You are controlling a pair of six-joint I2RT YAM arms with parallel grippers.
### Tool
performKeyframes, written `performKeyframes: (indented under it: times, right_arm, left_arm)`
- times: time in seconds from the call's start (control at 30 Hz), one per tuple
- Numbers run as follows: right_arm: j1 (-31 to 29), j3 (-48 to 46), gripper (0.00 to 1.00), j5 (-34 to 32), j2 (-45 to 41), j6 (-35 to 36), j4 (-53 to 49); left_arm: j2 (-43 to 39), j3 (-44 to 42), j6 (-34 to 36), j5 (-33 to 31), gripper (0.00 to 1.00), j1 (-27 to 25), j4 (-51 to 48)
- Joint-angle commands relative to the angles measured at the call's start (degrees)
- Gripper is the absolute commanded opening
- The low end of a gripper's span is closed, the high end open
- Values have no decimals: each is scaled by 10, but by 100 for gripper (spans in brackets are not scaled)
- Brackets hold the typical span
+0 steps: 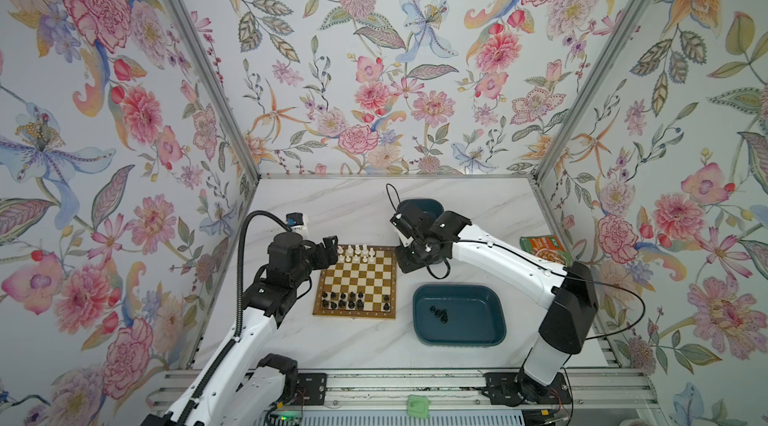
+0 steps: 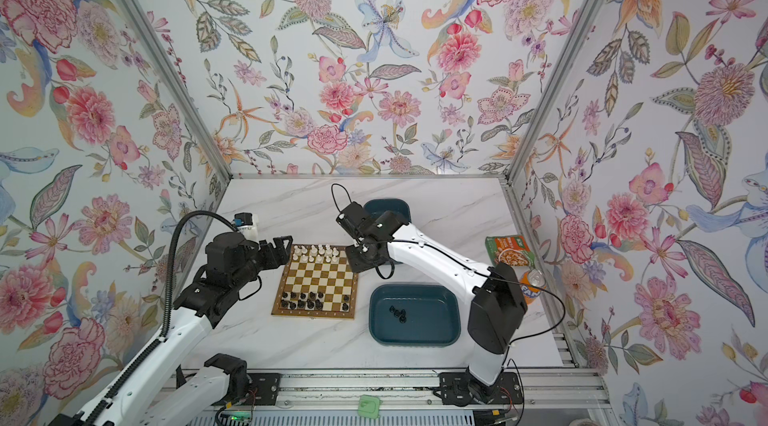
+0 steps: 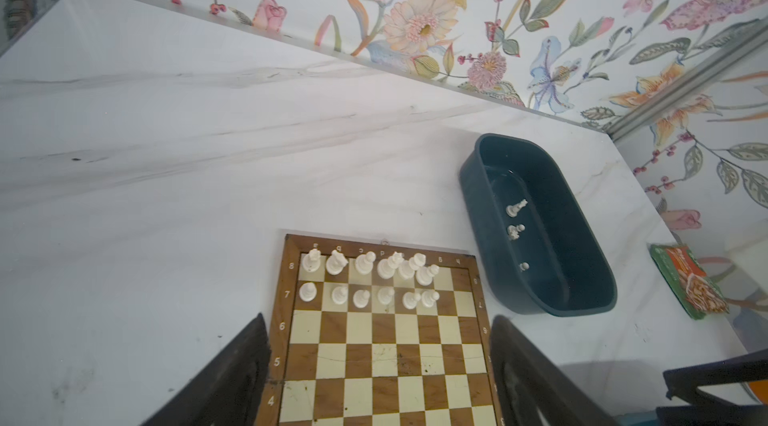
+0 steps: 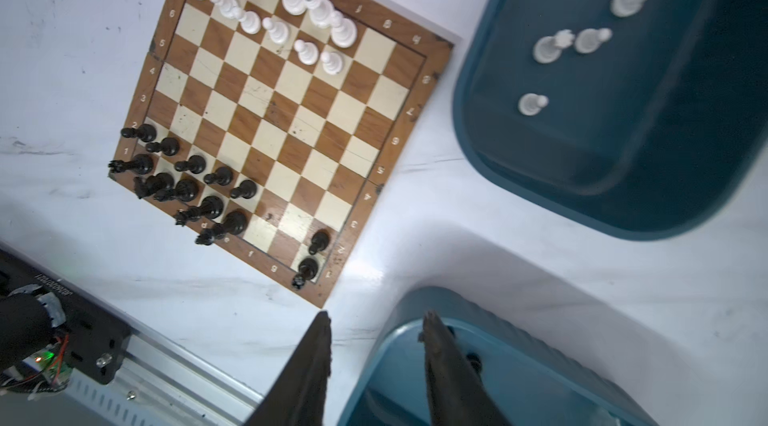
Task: Set up the chess pieces on the board
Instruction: 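Return the right gripper into the nearer tub over the next black pawn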
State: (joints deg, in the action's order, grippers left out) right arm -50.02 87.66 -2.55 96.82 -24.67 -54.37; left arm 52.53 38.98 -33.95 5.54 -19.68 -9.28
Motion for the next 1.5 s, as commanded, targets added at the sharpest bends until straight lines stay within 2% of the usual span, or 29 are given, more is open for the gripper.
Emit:
performKeyframes:
  times: [0.0,0.17,0.3,0.63,1.0,1.17,1.47]
  right_arm:
    - [15,-89,37,-21,-49,-19,-17]
    - [31,-215,35,-12,-149,-45,1]
    - [47,-278,33,11,-195,-57,25]
    - [47,-314,31,50,-196,-51,65]
    - [39,-306,29,79,-119,-21,107]
    - [35,-291,28,78,-83,-8,109]
    - [34,-284,25,83,-48,3,111]
  left_arm:
    - [49,26,-14,-24,84,-76,55]
    - [132,24,-58,-43,84,-192,143]
    - [180,47,-64,-48,83,-221,163]
    - [180,37,-80,-65,83,-223,166]
    - [132,-26,-102,-104,83,-223,152]
    - [122,-31,-99,-120,84,-221,141]
    - [141,-22,-86,-110,84,-202,146]
